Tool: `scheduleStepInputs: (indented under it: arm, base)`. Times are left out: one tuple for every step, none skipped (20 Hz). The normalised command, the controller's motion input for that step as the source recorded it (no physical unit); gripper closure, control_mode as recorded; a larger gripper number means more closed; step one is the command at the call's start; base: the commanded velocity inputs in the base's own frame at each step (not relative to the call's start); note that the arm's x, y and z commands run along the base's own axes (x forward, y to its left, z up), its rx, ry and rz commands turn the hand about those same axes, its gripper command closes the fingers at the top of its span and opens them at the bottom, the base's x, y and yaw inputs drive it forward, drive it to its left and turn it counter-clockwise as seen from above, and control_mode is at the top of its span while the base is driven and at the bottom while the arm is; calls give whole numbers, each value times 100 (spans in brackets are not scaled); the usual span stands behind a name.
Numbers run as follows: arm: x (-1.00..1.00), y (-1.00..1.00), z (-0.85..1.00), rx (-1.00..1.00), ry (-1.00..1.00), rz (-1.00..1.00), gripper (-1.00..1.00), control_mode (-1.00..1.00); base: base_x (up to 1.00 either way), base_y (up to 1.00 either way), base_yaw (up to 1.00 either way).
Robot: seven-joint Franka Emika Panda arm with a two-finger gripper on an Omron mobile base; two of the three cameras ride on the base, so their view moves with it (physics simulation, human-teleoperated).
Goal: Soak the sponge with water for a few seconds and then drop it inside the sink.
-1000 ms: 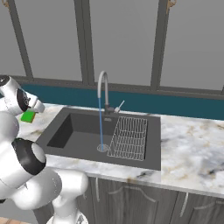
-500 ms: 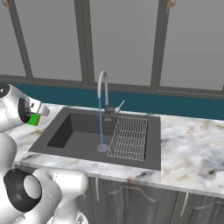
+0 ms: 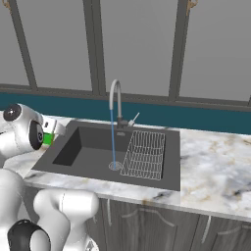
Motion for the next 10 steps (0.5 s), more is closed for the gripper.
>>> scheduleStepInputs:
  arm:
    - [-10, -38, 0, 1, -10, 0, 100, -100]
    - [-7, -34, 0, 1, -10, 0, 100, -100]
    - [-4, -31, 0, 2, -9, 0, 100, -100]
    - [-1, -29, 0, 3, -8, -1, 100, -100]
    - [0, -28, 0, 3, -8, -3, 100, -100]
    - [0, -24, 0, 3, -8, -4, 100, -100]
    - [0, -20, 0, 3, -8, -5, 100, -100]
    - [0, -21, 0, 2, -8, -6, 100, -100]
    - [0, -18, 0, 1, -9, -8, 100, -100]
    - [0, -17, 0, 1, -11, -9, 100, -100]
  base:
    - [0, 0, 0]
    - [0, 0, 0]
    - [0, 0, 0]
    - [0, 0, 0]
    - [0, 0, 0]
    - [0, 0, 0]
    - [0, 0, 0]
    - [0, 0, 0]
    - [0, 0, 0]
    - [0, 0, 0]
